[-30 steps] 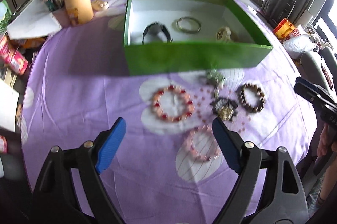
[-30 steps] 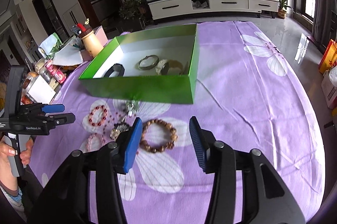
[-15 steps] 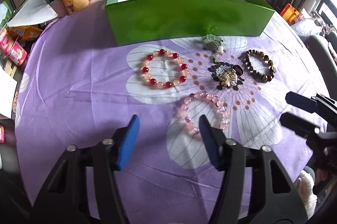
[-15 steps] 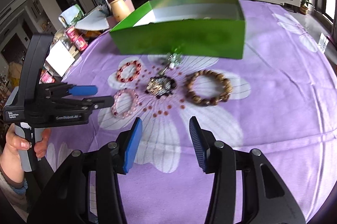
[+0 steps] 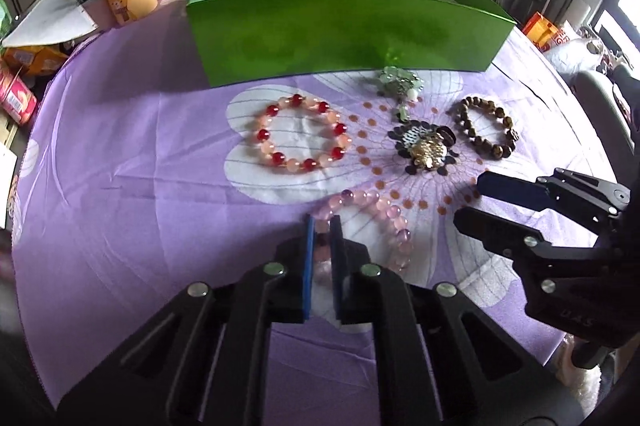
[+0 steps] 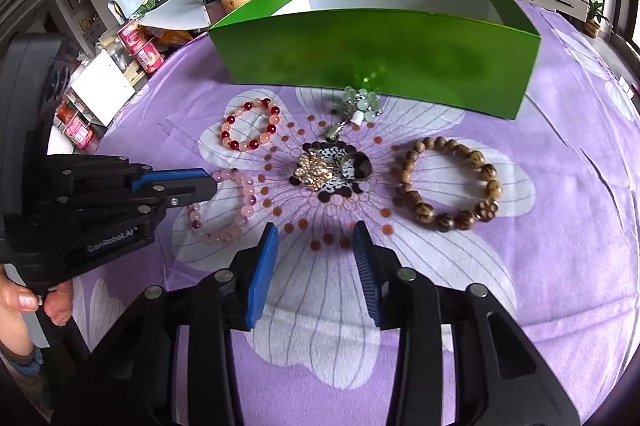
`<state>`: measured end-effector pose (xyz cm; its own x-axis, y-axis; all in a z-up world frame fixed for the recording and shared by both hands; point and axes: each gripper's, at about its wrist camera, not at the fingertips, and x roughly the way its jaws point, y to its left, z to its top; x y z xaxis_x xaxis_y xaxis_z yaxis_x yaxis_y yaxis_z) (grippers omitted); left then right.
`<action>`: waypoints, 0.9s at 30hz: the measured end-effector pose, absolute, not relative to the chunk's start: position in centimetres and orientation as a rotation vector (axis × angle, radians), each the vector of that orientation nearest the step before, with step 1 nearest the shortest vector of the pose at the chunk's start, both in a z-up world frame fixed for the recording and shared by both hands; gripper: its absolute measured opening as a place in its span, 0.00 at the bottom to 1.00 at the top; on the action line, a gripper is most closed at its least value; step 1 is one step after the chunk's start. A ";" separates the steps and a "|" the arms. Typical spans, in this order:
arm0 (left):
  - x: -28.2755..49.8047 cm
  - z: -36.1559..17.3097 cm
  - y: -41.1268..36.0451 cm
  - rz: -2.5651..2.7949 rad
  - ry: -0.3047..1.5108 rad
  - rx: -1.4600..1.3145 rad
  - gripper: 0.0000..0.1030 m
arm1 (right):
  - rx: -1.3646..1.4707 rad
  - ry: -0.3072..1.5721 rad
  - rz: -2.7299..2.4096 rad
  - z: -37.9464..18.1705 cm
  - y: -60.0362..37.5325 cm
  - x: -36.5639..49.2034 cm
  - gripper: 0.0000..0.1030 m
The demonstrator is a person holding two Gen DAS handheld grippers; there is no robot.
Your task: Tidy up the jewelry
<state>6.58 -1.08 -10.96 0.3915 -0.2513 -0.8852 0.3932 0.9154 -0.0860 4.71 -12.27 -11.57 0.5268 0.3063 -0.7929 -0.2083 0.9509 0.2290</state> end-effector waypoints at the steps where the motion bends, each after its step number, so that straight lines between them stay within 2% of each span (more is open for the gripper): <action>1: 6.7 -11.0 -0.7 -0.410 1.097 0.137 0.07 | 0.099 0.965 0.310 -11.6 -12.0 4.9 0.36; 12: 8.0 -10.8 1.8 -0.395 1.110 0.074 0.07 | 0.060 0.953 0.270 -11.7 -10.0 8.3 0.35; 14: 8.0 -10.8 1.6 -0.394 1.112 0.081 0.07 | 0.053 0.952 0.260 -11.7 -9.7 8.7 0.23; 15: 8.1 -10.7 1.5 -0.395 1.112 0.085 0.07 | 0.045 0.952 0.254 -11.7 -9.6 8.8 0.23; 27: 8.5 -8.9 0.5 -0.395 1.101 0.092 0.07 | 0.080 0.918 0.245 -9.6 -10.9 7.8 0.22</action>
